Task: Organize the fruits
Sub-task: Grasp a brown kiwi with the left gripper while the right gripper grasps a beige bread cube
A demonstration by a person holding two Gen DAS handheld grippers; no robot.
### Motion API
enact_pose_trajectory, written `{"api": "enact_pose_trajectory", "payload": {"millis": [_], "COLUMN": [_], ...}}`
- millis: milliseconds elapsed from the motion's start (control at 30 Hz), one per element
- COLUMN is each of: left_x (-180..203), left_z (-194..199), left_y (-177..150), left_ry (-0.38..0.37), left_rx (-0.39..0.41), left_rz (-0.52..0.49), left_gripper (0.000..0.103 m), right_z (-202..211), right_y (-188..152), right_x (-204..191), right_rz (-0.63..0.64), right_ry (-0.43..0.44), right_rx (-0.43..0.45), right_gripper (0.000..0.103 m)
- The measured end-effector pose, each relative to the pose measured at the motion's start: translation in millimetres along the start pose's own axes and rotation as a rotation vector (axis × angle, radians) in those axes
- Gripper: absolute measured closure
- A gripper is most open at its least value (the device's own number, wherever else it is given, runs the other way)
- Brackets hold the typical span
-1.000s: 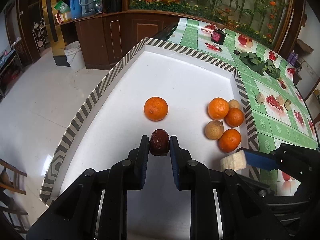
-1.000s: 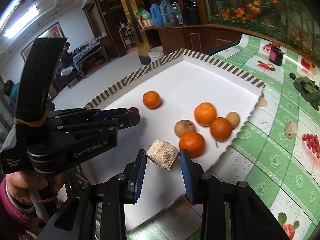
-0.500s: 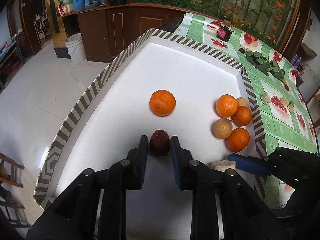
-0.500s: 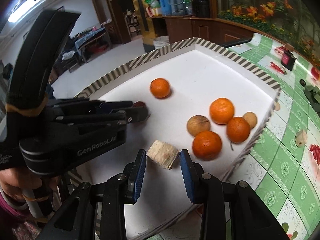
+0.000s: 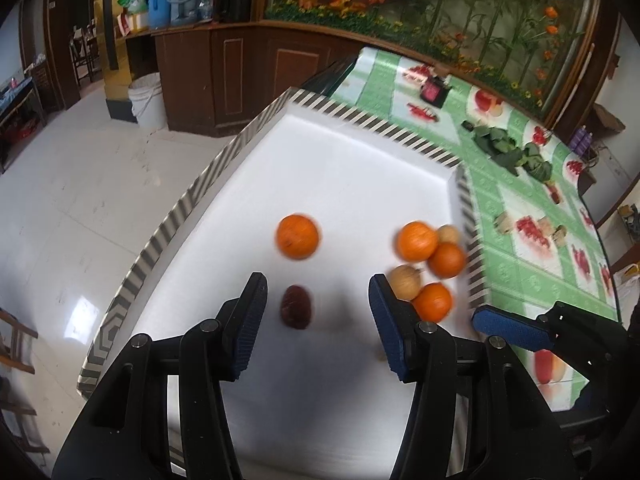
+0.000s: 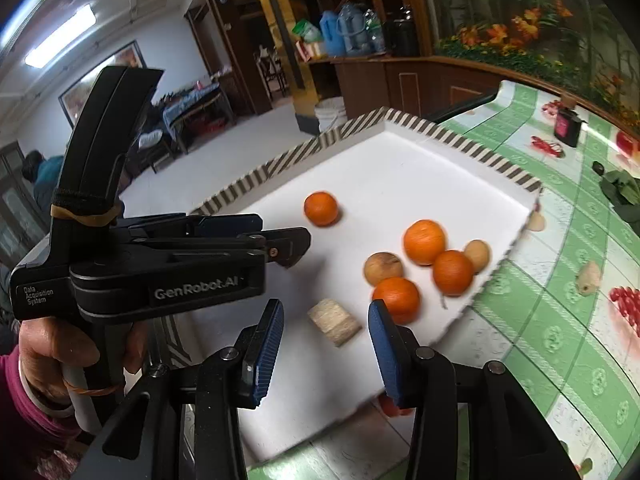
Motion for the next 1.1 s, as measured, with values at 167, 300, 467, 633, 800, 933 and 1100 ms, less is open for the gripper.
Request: {"api": "enact_pose_trajectory", "payload": {"millis": [167,300,467,633,800,933,1100], "left_x": [32,61,96,130,154,168,181], "left_z": [6,1,-5,-10,-15,-21,-31], "left_y": [3,1,-1,-3,-7,-9,-12], "left_ry": [-0.024,-0.052,-0.078,-0.101,-0.113,-0.122,-0.139], "left_rx": [0.028,0.019,0.008,-0.001,-0.014,-0.029,-0.059], "left_rz": [-0.046,-0.081,-0.129,-0.178,-0.213,-0.231,-0.243], "left_gripper": [0.05,0.05,0.05,0.05,0.05,0.05,0.05], "right_z": [25,45,66,82,94,102,110], "right_y": [-4,-11,-25,-42,-60,-74,-87], "right_x": [24,50,82,115,142,161,182], "right_rz": [-0.045,-0.091,-0.144,-0.199,-0.24,-0.274,-0.304], "right_ry": [-0.044,-0.087,-0.141,-0.191,-0.243,-0.268,-0.303], "right_rx": [0.039,0.059,0.073,0.073,0.066,0.06,0.052], "right_gripper": [0.061,0.061,0.06,0.06,0.06,0.06,0.06]}}
Point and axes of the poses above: each gripper's, at about its wrist camera, not at the fingertips, and z roughly against the way its jaws point, x to its right, y to its top, the point moved 8 cm from there along -z, roughly the way its jaws point, and after that the axes turned 4 degrees about z, right-handed, at the moved point
